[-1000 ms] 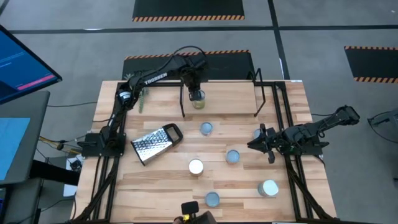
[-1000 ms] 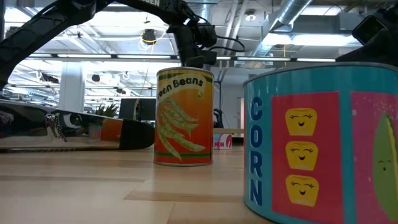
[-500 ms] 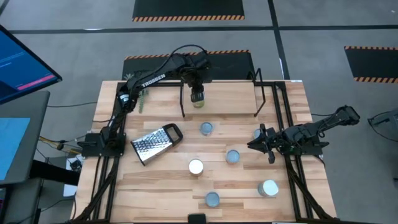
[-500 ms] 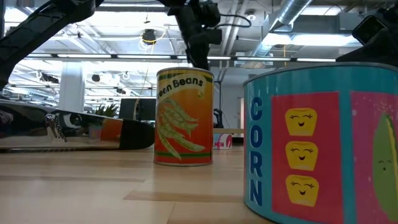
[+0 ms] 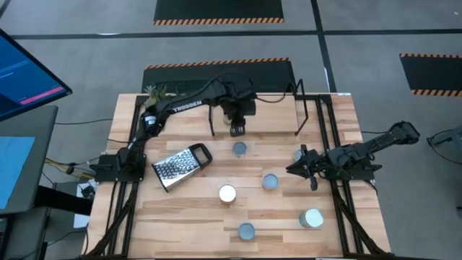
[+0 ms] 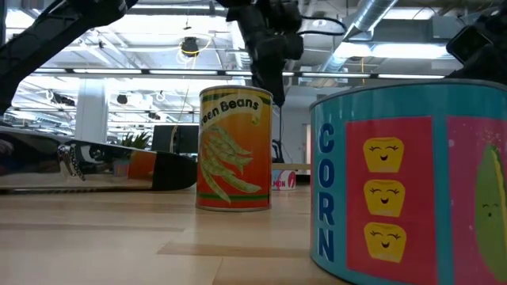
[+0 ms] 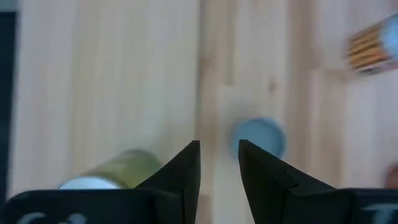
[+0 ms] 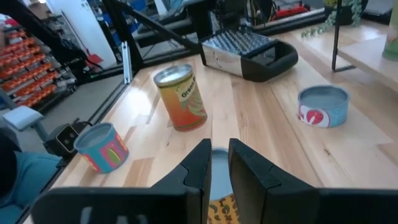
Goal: Pick and place cans onto a shelf
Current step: Put the canned pears on the shelf
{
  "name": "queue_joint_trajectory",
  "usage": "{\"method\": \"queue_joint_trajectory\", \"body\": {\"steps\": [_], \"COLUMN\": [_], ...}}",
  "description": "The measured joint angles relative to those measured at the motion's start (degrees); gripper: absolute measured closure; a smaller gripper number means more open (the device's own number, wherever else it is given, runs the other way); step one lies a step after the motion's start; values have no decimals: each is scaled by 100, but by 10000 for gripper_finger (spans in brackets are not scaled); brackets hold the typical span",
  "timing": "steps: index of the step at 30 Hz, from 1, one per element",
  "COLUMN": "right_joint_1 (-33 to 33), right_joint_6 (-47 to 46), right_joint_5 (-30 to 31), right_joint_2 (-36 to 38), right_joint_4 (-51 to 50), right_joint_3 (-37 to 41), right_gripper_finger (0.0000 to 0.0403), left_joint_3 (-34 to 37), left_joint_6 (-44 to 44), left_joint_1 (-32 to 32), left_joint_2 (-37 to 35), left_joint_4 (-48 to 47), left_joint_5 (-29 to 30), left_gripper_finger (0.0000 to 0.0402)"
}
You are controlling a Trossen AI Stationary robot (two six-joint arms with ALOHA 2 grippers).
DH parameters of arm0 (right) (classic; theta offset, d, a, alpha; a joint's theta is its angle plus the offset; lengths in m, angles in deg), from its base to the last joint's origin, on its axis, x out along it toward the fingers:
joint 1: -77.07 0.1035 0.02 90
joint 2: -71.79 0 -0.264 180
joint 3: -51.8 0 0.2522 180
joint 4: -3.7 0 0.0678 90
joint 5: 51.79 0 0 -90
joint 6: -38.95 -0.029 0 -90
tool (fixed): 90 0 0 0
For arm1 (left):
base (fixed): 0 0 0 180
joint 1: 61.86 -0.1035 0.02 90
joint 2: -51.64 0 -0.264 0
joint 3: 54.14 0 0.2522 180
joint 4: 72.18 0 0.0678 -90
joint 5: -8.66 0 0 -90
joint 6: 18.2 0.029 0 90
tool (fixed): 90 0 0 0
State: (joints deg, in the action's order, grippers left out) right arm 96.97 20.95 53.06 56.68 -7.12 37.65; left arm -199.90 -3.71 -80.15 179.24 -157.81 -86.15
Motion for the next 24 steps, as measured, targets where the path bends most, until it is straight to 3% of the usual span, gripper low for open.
{"method": "queue_joint_trajectory", "body": {"steps": [4, 6, 19, 24], "right_joint_1": [0, 0, -131, -131], "right_joint_6": [-3, -10, -1231, -1357], "right_joint_5": [2, 2, 11, 22], "right_joint_2": [-31, -33, -23, -25], "right_joint_4": [4, 5, 371, 378], "right_joint_3": [1, 0, 0, 1], "right_gripper_finger": [321, 321, 321, 321], "left_joint_3": [-31, -31, 21, 70], "left_joint_6": [-237, -309, -1025, -831], "left_joint_1": [125, 128, -291, -234], "left_joint_2": [3, 1, 1, -3], "left_joint_4": [170, 148, 118, -50], "left_joint_5": [909, 1069, 638, 356], "left_gripper_finger": [305, 305, 305, 309]}}
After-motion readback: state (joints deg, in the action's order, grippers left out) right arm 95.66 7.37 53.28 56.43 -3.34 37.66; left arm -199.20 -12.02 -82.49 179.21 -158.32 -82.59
